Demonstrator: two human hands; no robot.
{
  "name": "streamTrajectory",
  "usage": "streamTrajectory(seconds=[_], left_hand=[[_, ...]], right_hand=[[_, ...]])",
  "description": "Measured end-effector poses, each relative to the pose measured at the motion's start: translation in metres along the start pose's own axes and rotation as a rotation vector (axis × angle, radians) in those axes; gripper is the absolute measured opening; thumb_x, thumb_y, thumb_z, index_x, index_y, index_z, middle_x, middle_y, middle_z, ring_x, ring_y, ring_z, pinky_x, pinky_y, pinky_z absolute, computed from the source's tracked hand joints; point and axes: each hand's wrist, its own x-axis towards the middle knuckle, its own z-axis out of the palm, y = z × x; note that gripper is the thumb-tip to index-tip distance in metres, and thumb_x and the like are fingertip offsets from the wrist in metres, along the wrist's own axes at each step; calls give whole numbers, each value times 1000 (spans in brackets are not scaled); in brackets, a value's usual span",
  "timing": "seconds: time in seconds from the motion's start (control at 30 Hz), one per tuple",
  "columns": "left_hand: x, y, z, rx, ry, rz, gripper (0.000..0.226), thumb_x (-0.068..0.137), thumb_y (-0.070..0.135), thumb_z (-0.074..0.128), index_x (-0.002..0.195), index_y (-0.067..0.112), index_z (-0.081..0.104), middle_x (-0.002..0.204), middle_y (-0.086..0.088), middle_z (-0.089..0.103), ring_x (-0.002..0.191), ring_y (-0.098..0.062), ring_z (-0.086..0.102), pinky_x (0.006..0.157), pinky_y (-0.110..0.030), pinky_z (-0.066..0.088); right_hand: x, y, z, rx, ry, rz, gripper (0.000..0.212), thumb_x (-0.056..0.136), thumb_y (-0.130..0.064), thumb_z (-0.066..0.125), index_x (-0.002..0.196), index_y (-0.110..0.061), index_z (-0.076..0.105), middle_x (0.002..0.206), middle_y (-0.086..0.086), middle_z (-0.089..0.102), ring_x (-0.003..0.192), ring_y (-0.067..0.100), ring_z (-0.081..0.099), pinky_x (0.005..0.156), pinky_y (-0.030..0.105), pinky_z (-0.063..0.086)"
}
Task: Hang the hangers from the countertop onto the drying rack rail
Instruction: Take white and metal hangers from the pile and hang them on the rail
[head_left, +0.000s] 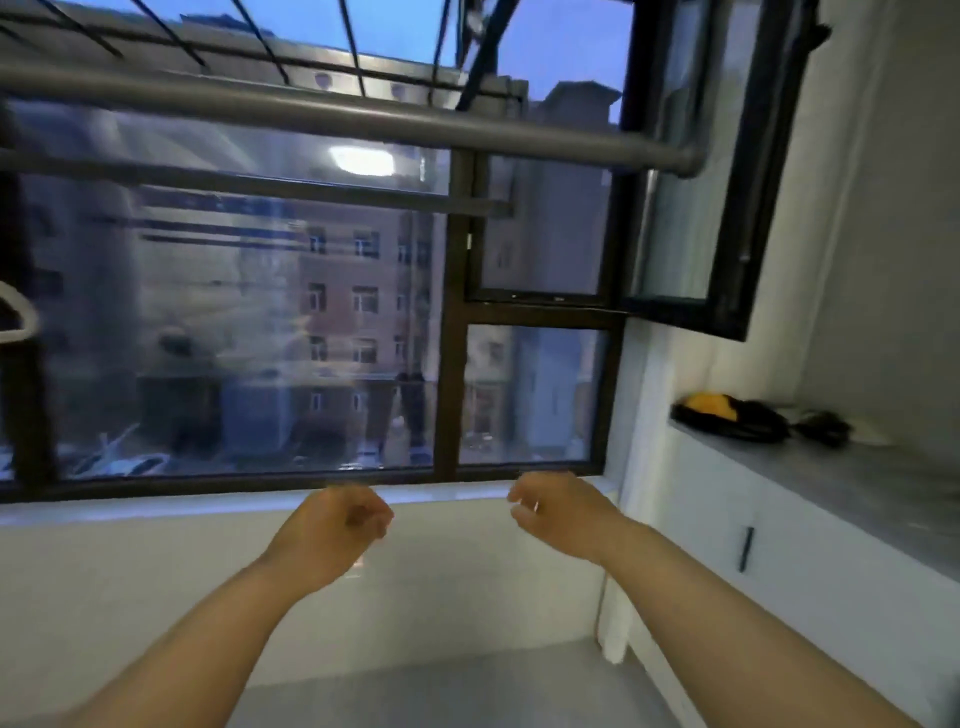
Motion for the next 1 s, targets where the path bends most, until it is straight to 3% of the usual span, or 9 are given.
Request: streamTrajectory(seconds=[0.1, 0.23, 0.4, 0.47, 0.53, 0.77, 0.9, 0.93, 1.0], left_hand=[[22, 60, 81, 3, -116, 79, 28, 90, 15, 52, 67, 31, 54, 84, 3, 62, 86, -15, 59, 76, -20, 42], [42, 137, 187, -6, -265, 216, 18, 93, 18, 47, 80, 24, 59, 89, 3, 59, 90, -13, 56, 80, -20, 40], [51, 214, 294, -146, -398, 318, 33, 92, 15, 49, 70, 39, 48, 76, 22, 53, 72, 6, 51, 63, -2, 35], [53, 238, 331, -196, -448, 335, 34, 91, 13, 51, 69, 39, 50, 76, 22, 55, 72, 6, 53, 65, -5, 38], [56, 259, 365, -222, -509, 351, 35, 90, 10, 51, 70, 38, 52, 76, 20, 57, 78, -5, 58, 69, -11, 42], [75, 329, 475, -192, -689, 435, 37, 90, 9, 49, 68, 39, 51, 74, 19, 58, 86, -15, 60, 84, -23, 46], [100, 367, 530, -180, -764, 491, 36, 90, 10, 49, 69, 39, 51, 76, 19, 58, 91, -16, 61, 88, -25, 46], [109, 376, 543, -181, -773, 496, 36, 90, 10, 50, 68, 38, 51, 76, 19, 58, 93, -17, 62, 89, -26, 47], [127, 396, 570, -182, -785, 502, 35, 90, 10, 51, 67, 37, 51, 75, 18, 58, 93, -20, 63, 90, -30, 48]], right_hand=[[-42, 92, -20, 97, 6, 164, 30, 95, -25, 46, 121, -15, 56, 116, 2, 58, 107, 18, 57, 90, 23, 43], [-106, 209, -41, 173, 68, 376, 27, 94, -20, 49, 116, -9, 59, 118, 10, 62, 94, 15, 54, 85, 21, 42], [-177, 321, -60, 131, 136, 620, 27, 94, -19, 49, 116, -9, 60, 117, 9, 63, 89, 10, 51, 69, 15, 34], [-202, 353, -64, 109, 162, 717, 28, 94, -20, 48, 118, -10, 59, 120, 7, 62, 100, 16, 57, 75, 18, 37], [-225, 381, -65, 97, 190, 825, 30, 95, -21, 46, 121, -13, 57, 123, 5, 60, 112, 18, 55, 83, 18, 39], [-281, 473, -70, 6, 274, 1088, 33, 95, -25, 44, 126, -17, 52, 127, -1, 58, 117, 16, 53, 92, 21, 40], [-285, 531, -74, -99, 371, 1193, 39, 89, -44, 29, 95, -19, 59, 109, 7, 60, 102, 16, 57, 85, 24, 43], [-284, 545, -77, -126, 393, 1208, 36, 90, -40, 33, 99, -17, 59, 112, 7, 60, 105, 17, 57, 86, 25, 43], [-280, 571, -82, -119, 418, 1199, 35, 94, -28, 41, 125, -14, 52, 131, 7, 52, 122, 19, 48, 100, 26, 38]])
